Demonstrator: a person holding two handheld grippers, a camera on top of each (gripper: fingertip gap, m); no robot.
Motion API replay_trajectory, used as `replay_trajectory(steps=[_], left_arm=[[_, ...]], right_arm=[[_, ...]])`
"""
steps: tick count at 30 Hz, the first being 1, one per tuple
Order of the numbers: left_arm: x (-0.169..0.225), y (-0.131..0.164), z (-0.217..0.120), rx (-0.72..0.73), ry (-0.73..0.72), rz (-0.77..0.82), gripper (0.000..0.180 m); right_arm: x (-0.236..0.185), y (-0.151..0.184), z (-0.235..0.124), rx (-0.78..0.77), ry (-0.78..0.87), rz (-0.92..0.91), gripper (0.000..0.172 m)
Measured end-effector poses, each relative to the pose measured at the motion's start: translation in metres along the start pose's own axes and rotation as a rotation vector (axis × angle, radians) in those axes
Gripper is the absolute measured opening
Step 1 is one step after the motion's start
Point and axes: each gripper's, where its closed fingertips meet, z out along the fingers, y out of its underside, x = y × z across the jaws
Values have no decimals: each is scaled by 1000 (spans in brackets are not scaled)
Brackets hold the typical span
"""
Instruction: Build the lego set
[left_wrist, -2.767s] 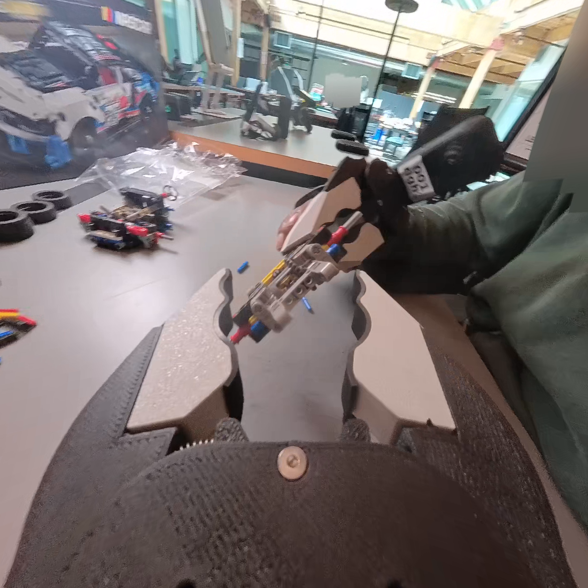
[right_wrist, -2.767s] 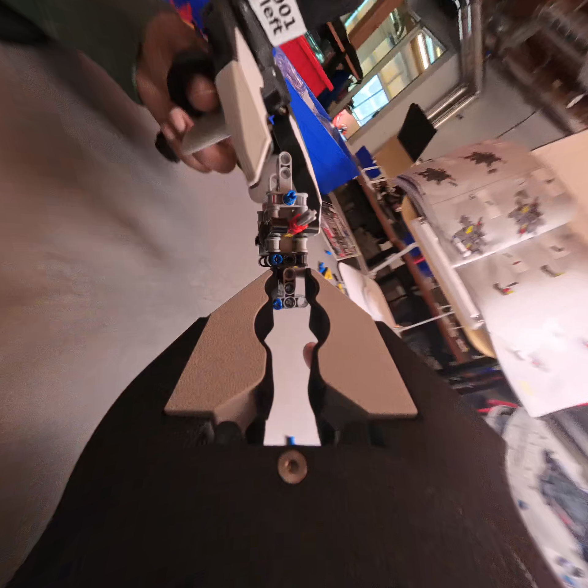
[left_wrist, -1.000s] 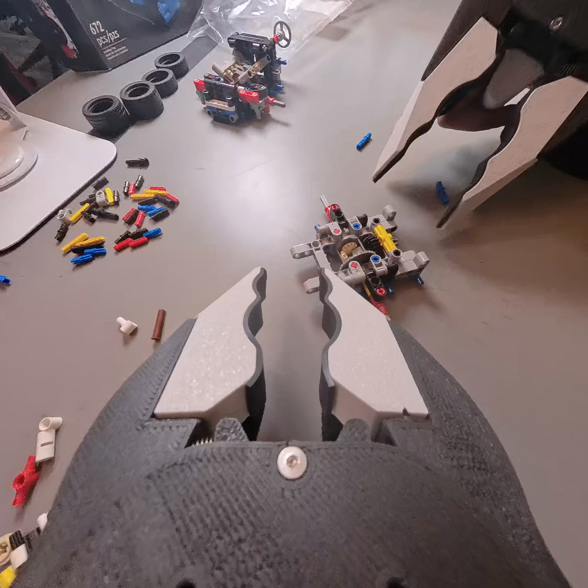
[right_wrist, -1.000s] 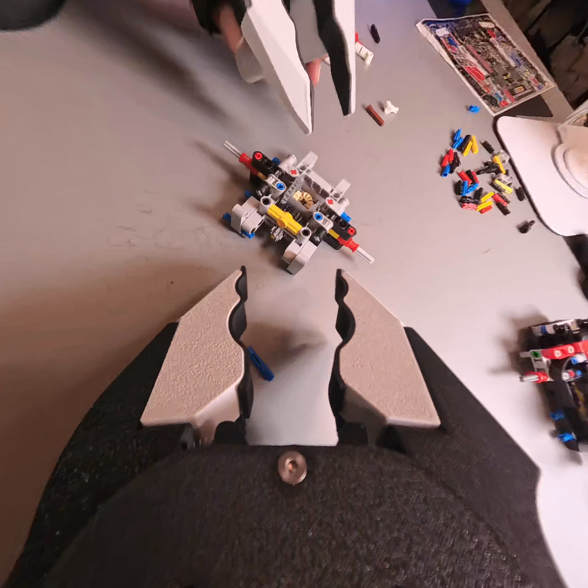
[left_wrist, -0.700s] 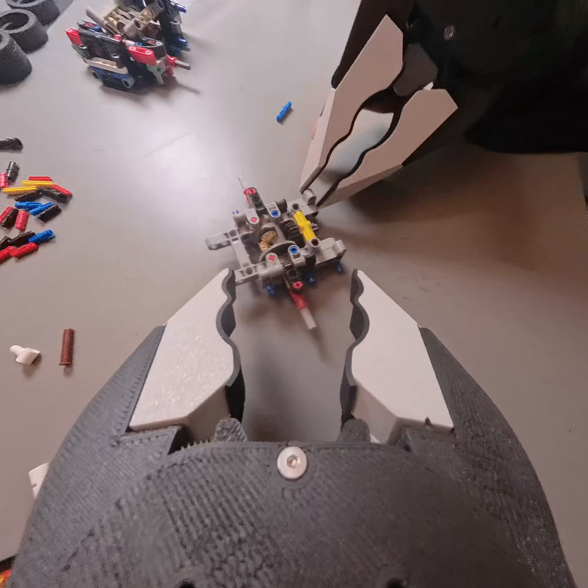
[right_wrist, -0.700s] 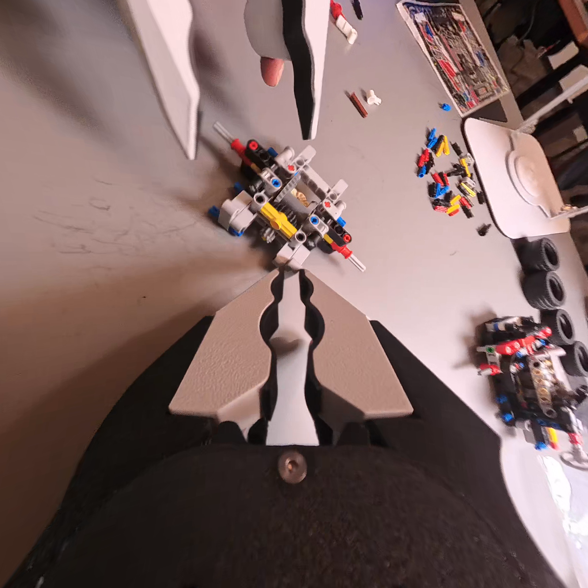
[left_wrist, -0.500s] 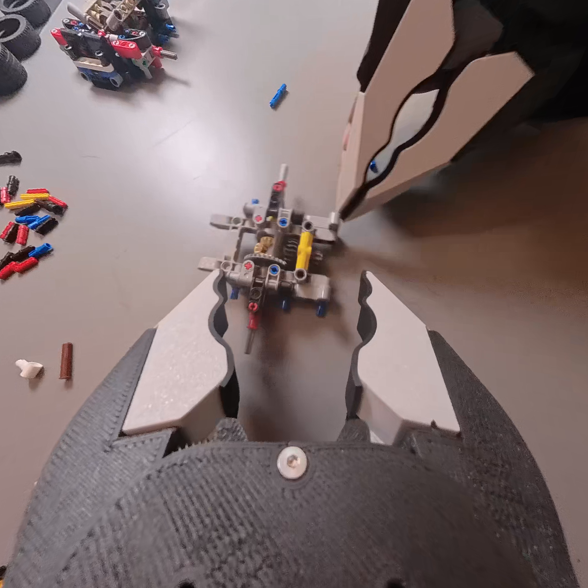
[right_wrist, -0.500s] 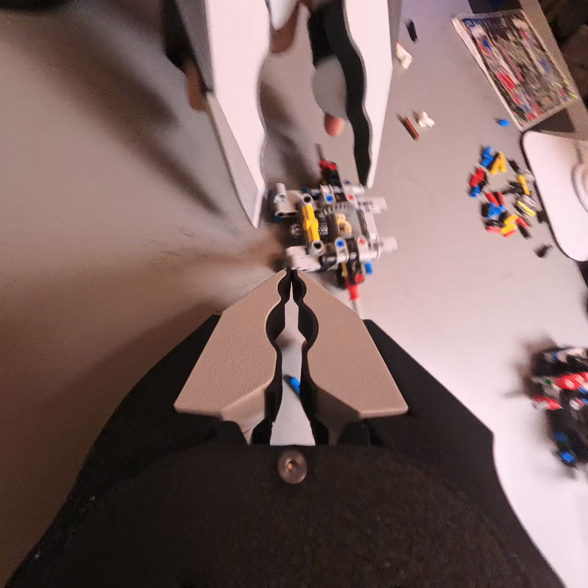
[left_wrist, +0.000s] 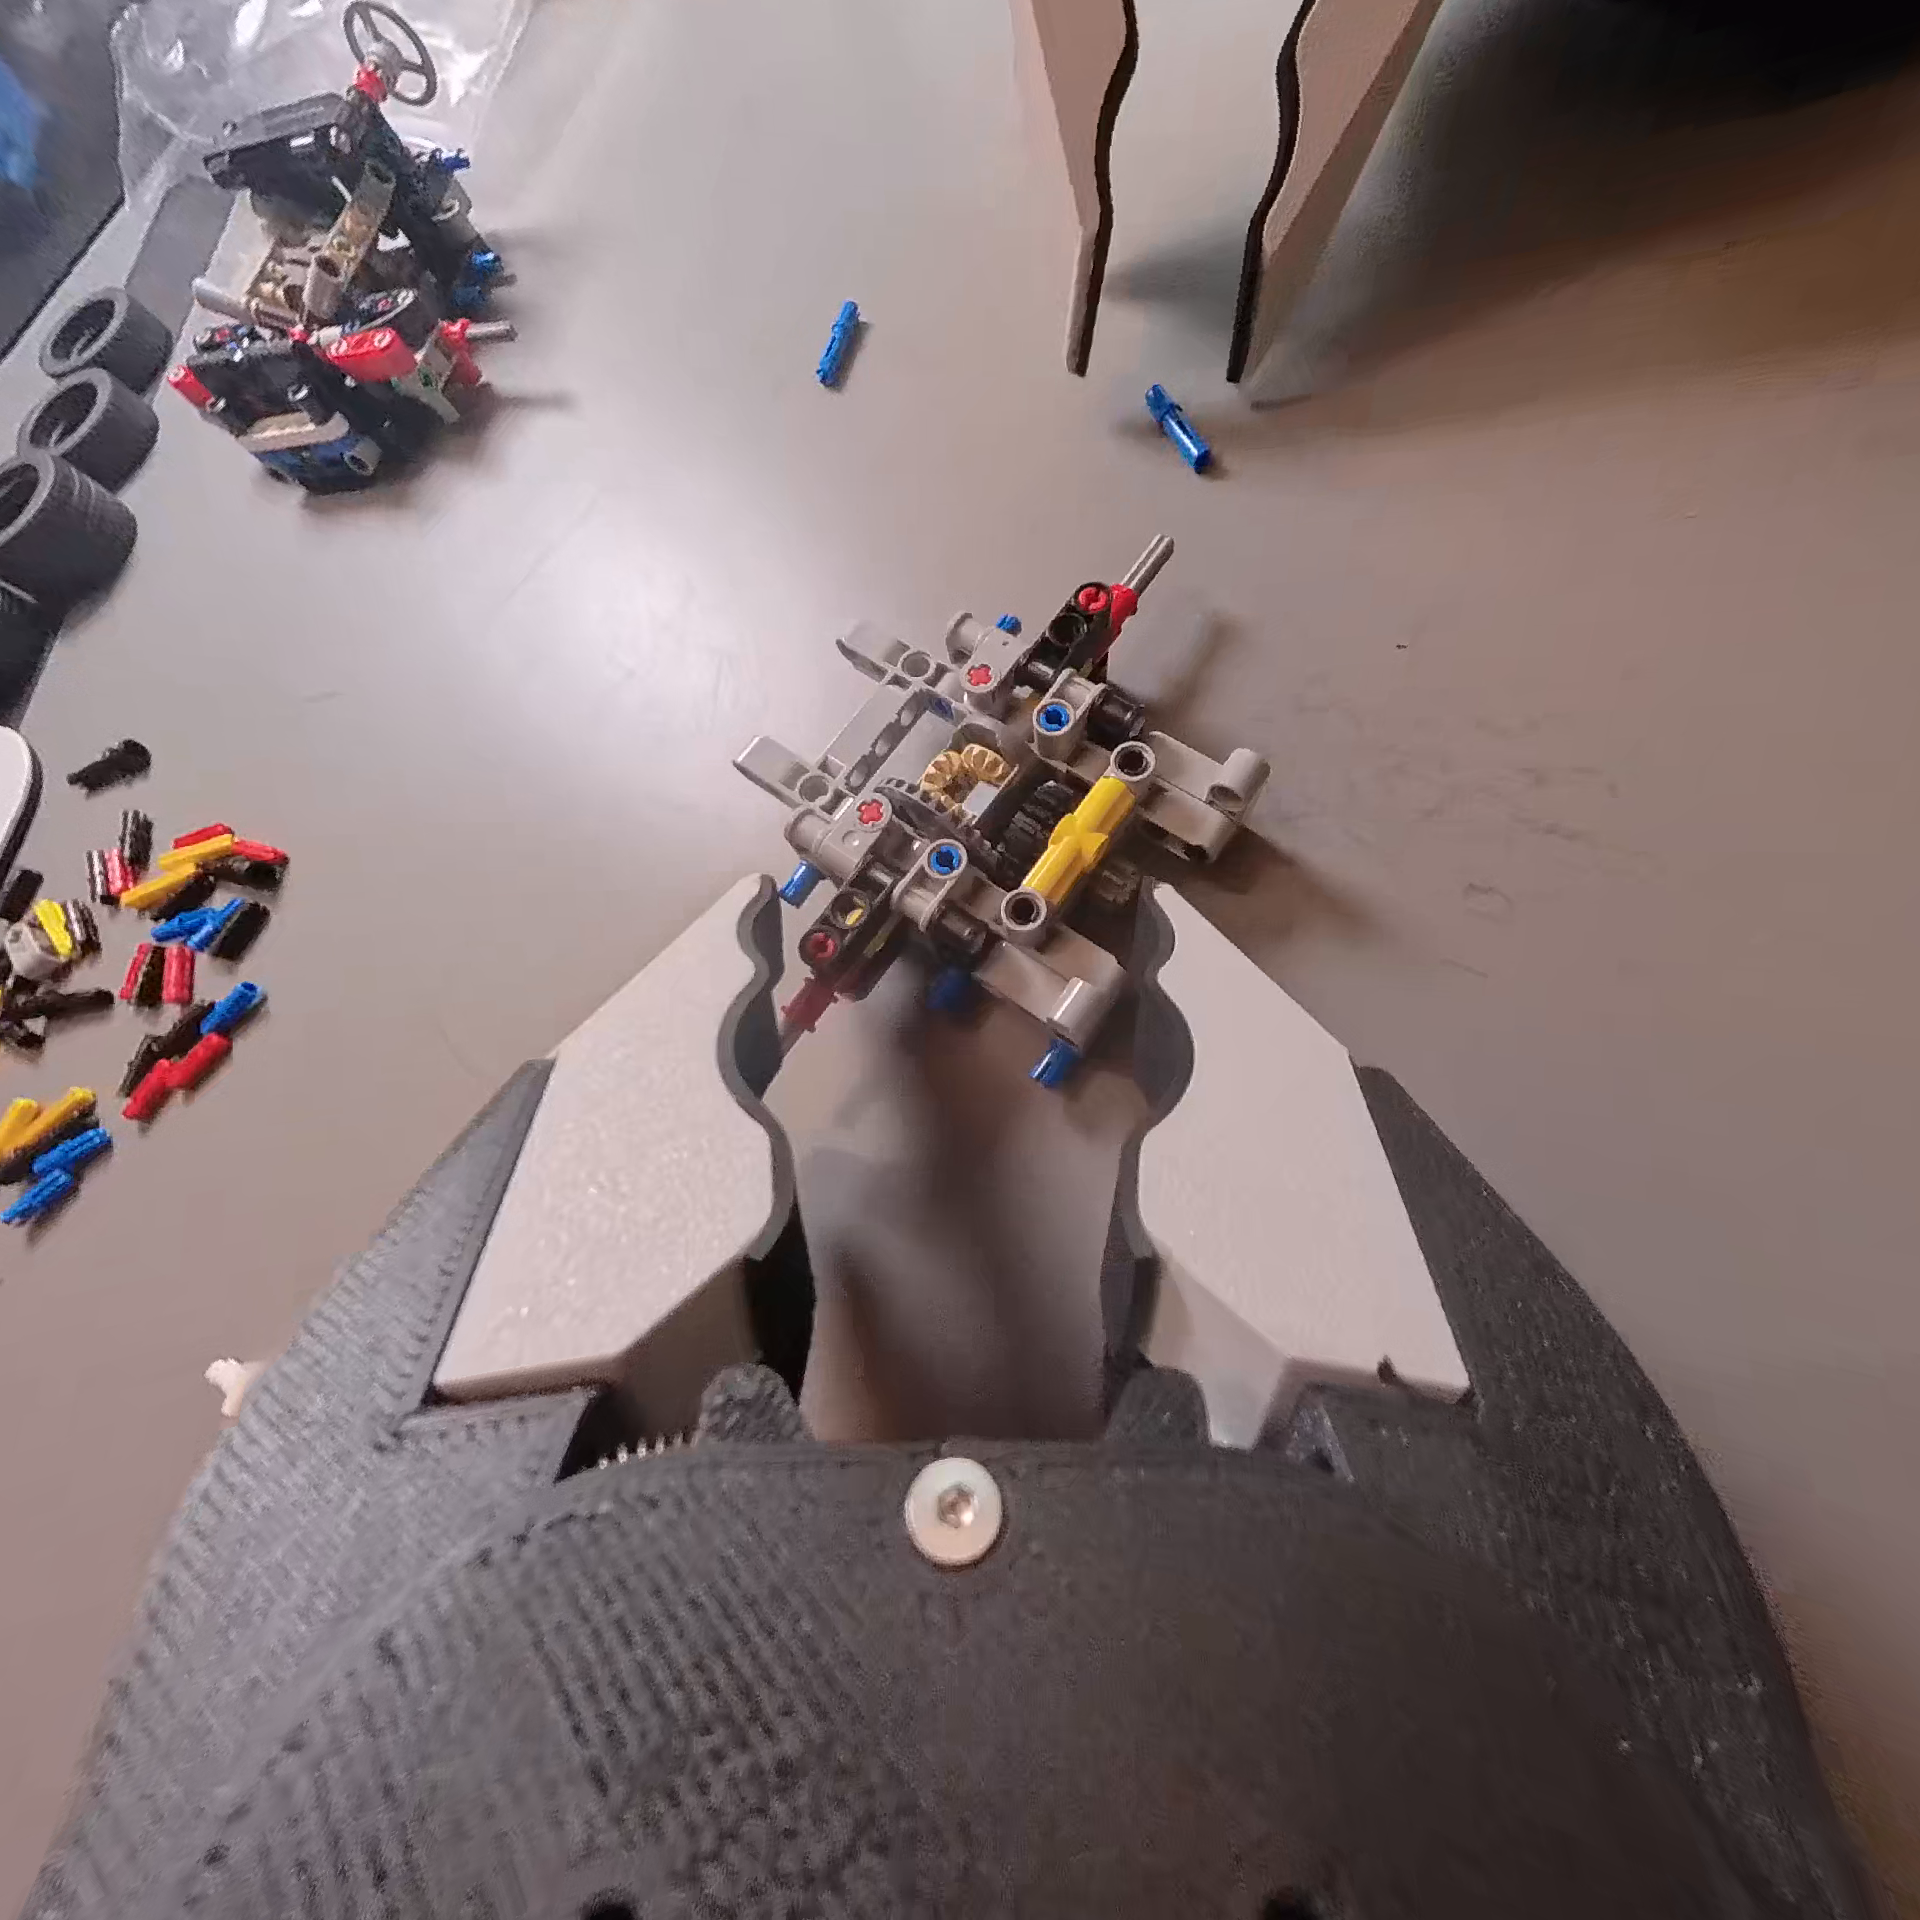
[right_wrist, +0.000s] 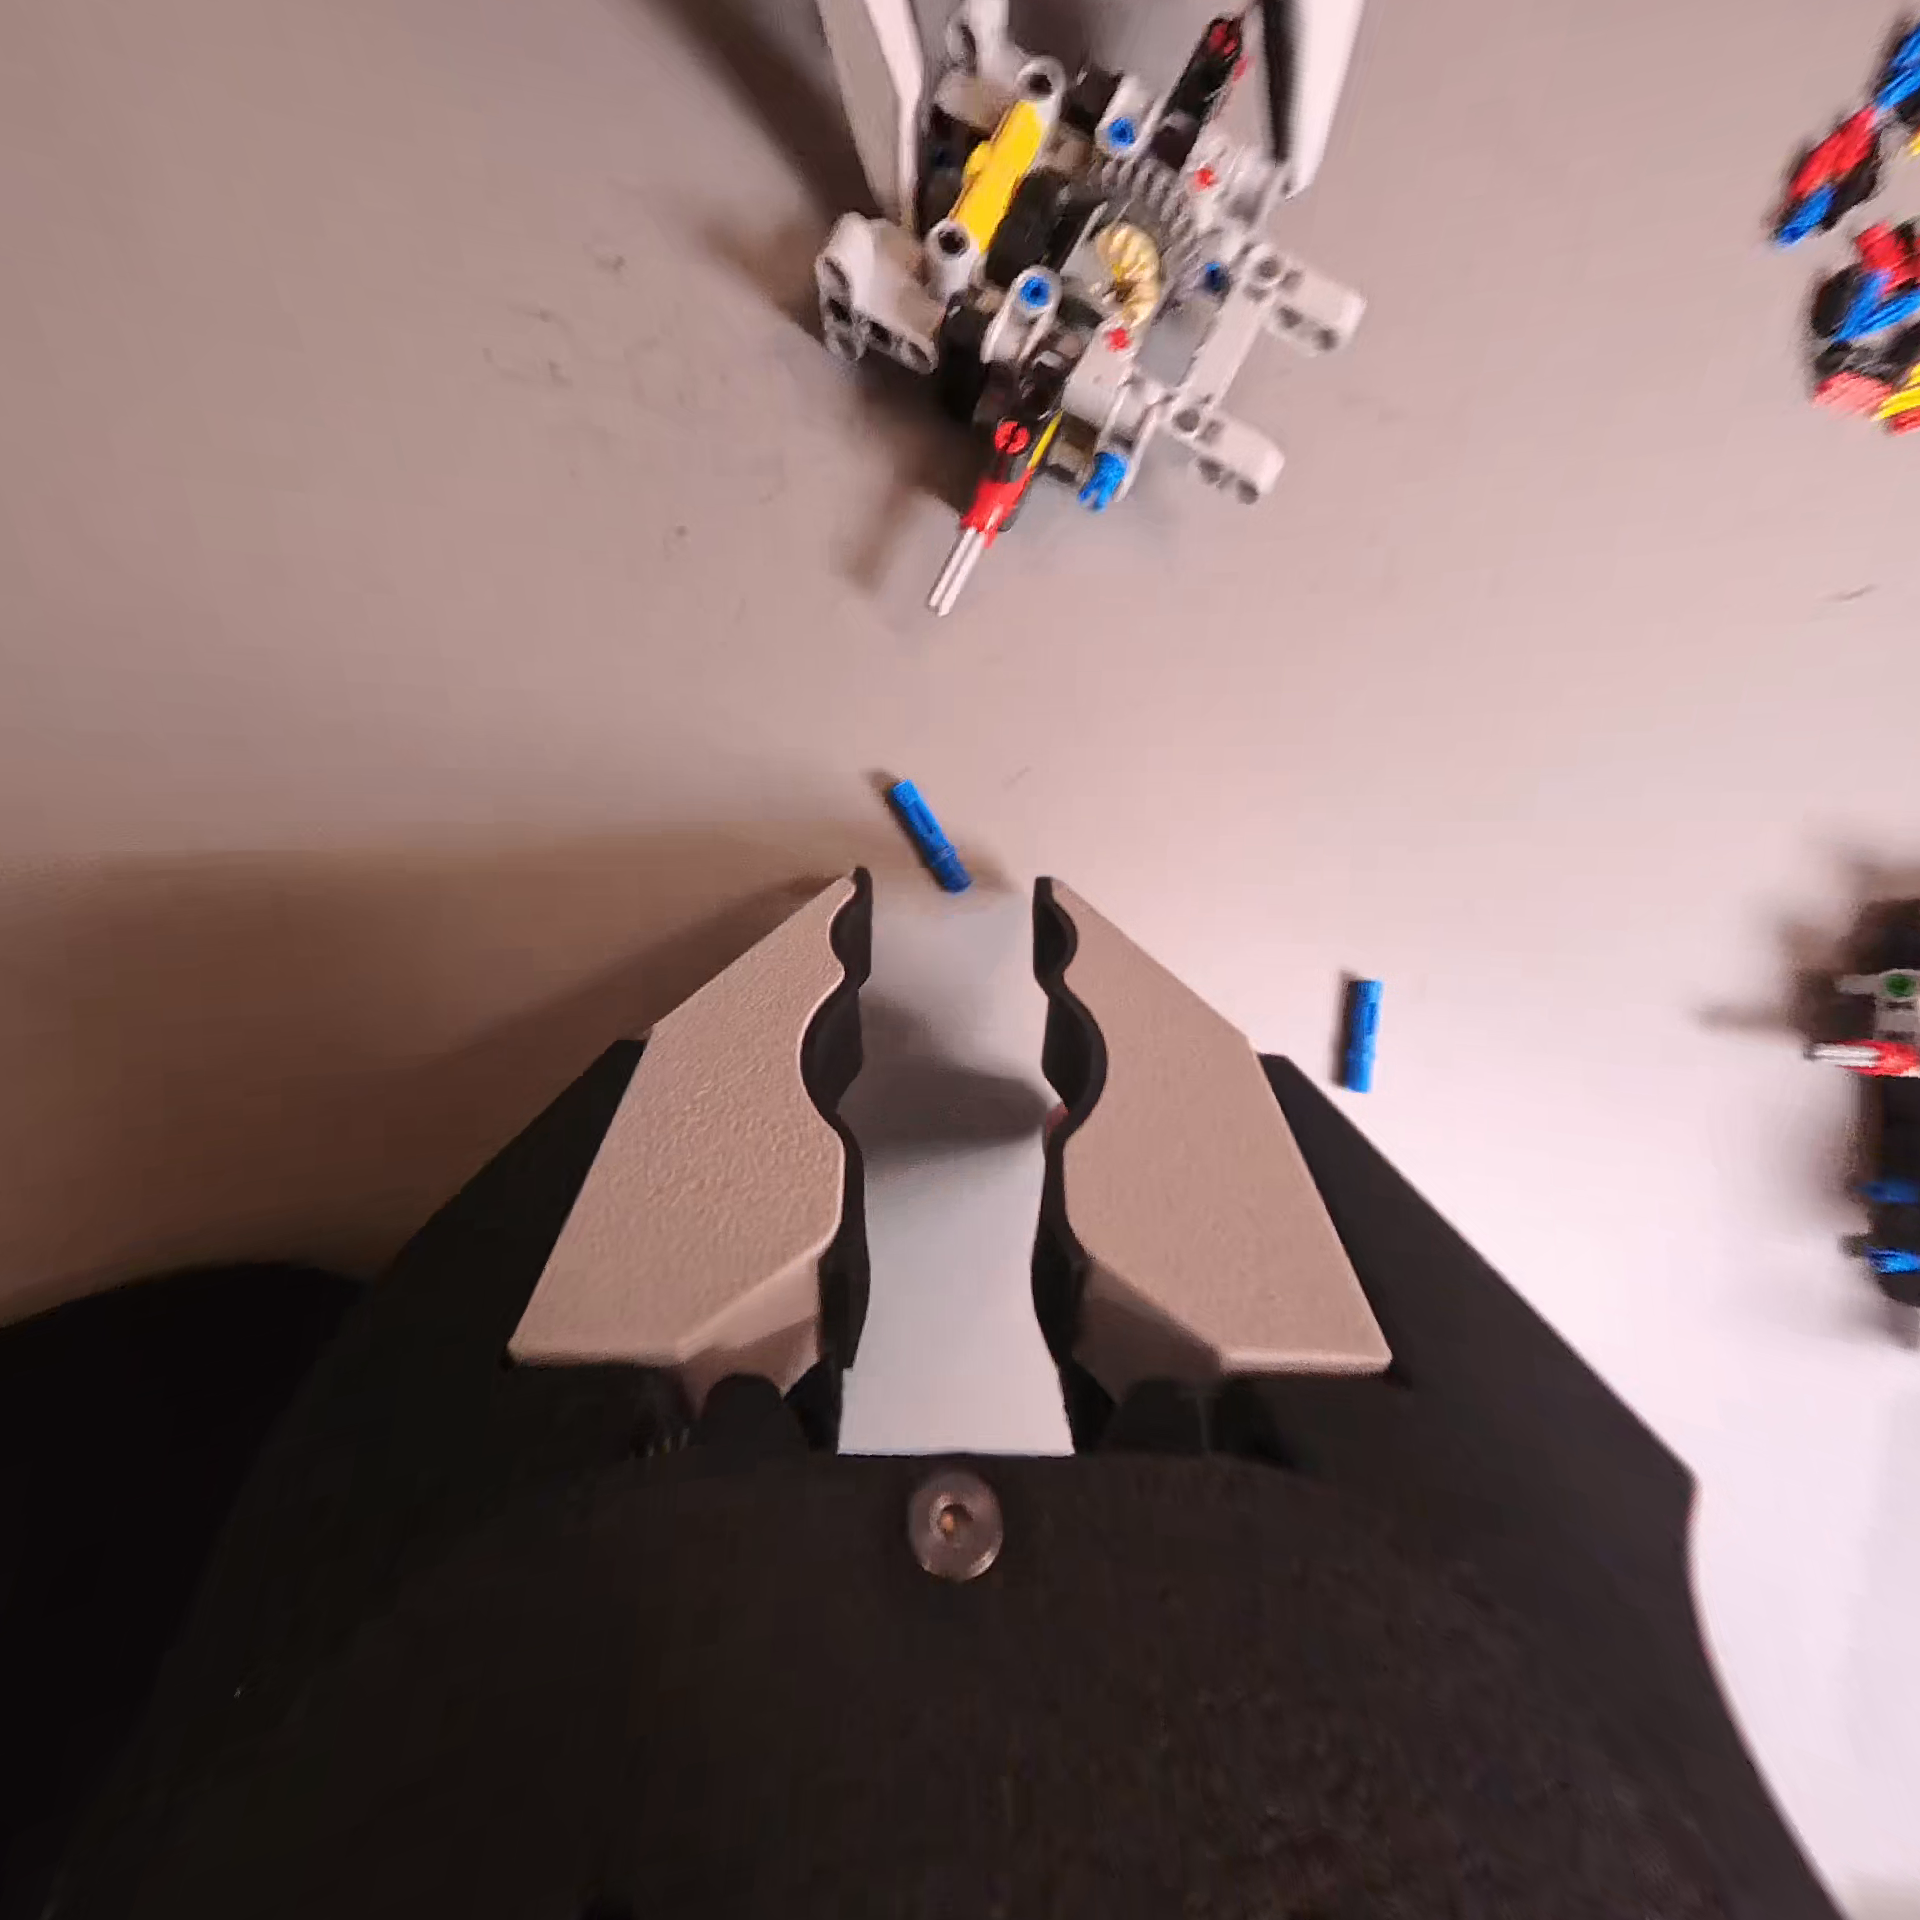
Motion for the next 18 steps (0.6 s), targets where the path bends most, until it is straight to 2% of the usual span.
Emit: replay_trajectory(steps=[4, 8, 10, 11, 13, 16, 18], left_arm=[[-7, -4, 7, 29, 23, 27, 67], [-19, -10, 2, 63, -55, 30, 65], [-25, -21, -8, 121, -94, 7, 65], [-29, -26, -14, 150, -121, -13, 64], [-32, -38, -25, 198, -154, -61, 49], [-8, -56, -28, 260, -38, -190, 35], [15, -66, -24, 293, 90, -290, 26]], right_arm=[[-4, -5, 4, 8, -26, -11, 17], [-7, -9, 7, 12, -32, -23, 4], [-7, -10, 8, 17, -27, -22, 4], [-7, -12, 9, 32, -24, -18, 4], [-5, -27, 7, 119, -11, -9, 3], [3, -66, -4, 304, 69, -17, 3], [3, -84, -4, 356, 135, -70, 3]])
